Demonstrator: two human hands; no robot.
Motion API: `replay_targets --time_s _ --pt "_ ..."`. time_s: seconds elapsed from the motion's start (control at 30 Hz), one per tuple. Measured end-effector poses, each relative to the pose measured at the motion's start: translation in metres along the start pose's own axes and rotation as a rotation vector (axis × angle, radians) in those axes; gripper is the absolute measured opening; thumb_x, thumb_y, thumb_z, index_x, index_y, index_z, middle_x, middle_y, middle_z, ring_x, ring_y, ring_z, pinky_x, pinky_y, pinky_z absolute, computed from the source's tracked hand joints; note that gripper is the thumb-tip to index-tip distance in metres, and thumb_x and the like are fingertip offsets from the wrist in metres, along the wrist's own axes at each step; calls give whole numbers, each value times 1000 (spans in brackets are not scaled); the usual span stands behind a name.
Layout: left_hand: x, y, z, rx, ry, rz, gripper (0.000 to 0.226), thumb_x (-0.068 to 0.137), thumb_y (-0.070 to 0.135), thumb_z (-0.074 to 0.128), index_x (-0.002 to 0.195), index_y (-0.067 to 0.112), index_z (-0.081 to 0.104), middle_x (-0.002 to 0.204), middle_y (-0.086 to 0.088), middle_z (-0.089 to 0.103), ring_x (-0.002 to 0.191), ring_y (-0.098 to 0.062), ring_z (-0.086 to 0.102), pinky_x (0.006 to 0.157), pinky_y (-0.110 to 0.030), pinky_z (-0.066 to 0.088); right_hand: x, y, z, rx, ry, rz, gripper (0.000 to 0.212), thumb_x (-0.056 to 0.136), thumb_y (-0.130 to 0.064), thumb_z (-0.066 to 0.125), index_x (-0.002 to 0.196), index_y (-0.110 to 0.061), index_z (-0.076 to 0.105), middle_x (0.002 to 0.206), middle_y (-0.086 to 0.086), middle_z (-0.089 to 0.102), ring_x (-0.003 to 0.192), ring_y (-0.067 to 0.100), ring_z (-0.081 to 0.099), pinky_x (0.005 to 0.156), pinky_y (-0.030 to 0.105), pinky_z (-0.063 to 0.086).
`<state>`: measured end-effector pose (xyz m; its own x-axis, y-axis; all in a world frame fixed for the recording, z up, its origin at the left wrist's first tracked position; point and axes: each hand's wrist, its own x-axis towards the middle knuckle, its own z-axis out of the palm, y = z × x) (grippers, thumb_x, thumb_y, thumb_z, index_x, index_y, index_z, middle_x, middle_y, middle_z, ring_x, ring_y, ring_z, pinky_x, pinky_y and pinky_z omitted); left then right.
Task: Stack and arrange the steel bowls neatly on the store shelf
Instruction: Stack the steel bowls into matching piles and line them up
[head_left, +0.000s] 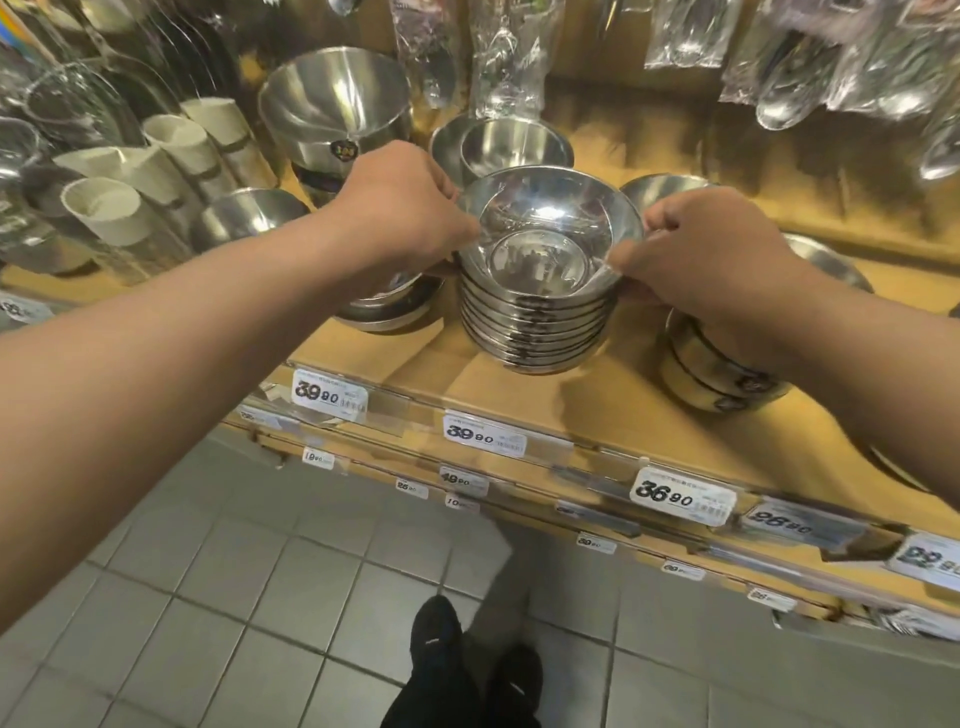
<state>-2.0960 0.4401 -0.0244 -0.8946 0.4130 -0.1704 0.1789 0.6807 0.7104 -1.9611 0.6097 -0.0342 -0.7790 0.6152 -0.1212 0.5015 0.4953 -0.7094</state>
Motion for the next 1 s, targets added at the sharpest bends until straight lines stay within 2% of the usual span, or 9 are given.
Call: replay_targets --time_s 0.1,0.17,0.27,0.4,0.53,0.63,0.77,0.87,1.0 --pt "0 -4 4 15 10 22 24 86 16 72 98 -4 73 100 -20 75 82 -26 77 70 -41 65 0 -2 -2 12 -29 34 31 90 -25 68 101 4 70 81 8 76 60 10 73 80 38 63" --pt "-1 -6 6 -32 -6 0 29 86 20 70 102 -4 71 103 -21 73 90 -28 75 73 -43 65 -2 -6 -4 26 -61 81 35 93 -28 64 108 4 67 92 11 76 59 12 74 70 31 64" --pt "-3 -11 8 -93 -40 -45 24 88 22 68 98 0 73 100 -17 74 91 -27 75 81 -44 64 -1 -12 -5 48 -113 149 31 96 -29 61 103 0 68 95 10 73 56 13 73 42 16 53" --pt "-6 -12 7 -129 -63 -52 25 91 21 66 96 -2 73 97 -17 76 85 -26 76 77 -40 65 0 -19 -4 10 -137 188 26 97 -29 59 101 -4 66 98 7 71 64 18 75 48 20 58" --pt "-7 -7 5 -74 -48 -29 19 89 18 67 89 0 73 93 -16 75 82 -26 76 74 -41 65 0 -22 -3 -28 -124 194 25 97 -26 59 104 -3 66 98 8 71 60 14 72 38 15 50" --pt "-7 -3 5 -56 -46 -28 12 88 18 69 82 7 72 86 -10 74 75 -24 76 71 -40 65 -1 -23 -2 -76 -113 173 27 95 -26 59 103 -1 67 92 8 75 60 15 73 46 18 54" --pt "-6 -1 4 -8 -34 -29 15 89 17 68 86 2 71 85 -11 72 76 -26 75 72 -40 65 -1 -24 -3 -15 -101 193 22 93 -19 61 101 1 67 91 12 76 69 26 76 72 37 63" --pt "-6 3 3 78 -4 -1 18 90 19 67 81 3 70 80 -9 70 73 -25 72 69 -37 64 -1 -23 -3 27 -89 196 13 90 -12 63 93 0 67 88 13 76 68 27 76 71 37 64" --pt "-4 11 -2 59 -26 -10 20 91 18 67 99 2 76 91 -13 76 78 -28 76 76 -41 64 0 -21 -2 49 -73 197 16 87 -7 64 98 2 71 86 14 76 67 28 76 75 43 64"
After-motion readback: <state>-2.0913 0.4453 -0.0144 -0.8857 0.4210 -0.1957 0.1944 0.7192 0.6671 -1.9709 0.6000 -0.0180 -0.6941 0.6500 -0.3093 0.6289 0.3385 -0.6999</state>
